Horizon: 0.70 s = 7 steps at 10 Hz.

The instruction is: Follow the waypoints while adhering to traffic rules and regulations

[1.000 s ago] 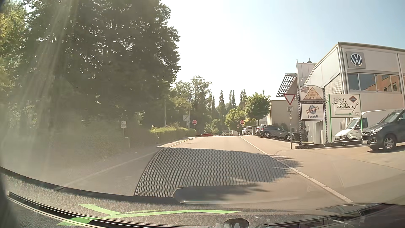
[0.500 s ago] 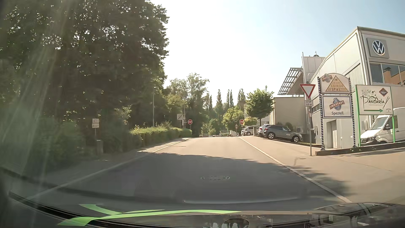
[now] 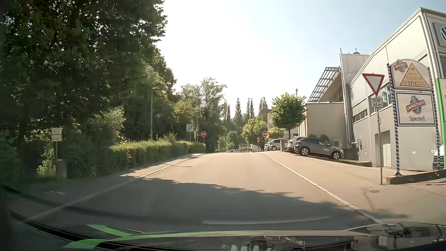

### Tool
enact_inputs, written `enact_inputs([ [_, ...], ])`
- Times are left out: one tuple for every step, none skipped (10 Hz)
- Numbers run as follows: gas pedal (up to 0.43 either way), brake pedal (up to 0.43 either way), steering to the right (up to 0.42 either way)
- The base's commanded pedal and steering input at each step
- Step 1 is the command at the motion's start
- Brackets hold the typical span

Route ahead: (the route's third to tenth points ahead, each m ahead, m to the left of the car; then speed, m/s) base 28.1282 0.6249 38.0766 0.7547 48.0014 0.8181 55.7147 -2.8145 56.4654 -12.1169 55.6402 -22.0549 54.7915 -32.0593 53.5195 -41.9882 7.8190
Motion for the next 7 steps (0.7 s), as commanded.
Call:
enact_inputs([
  [0.157, 0.000, 0.010],
  [0.157, 0.000, 0.010],
  [0.157, 0.000, 0.008],
  [0.150, 0.000, 0.006],
  [0.150, 0.000, 0.004],
  [0.150, 0.000, 0.004],
  [0.150, 0.000, 0.004],
])
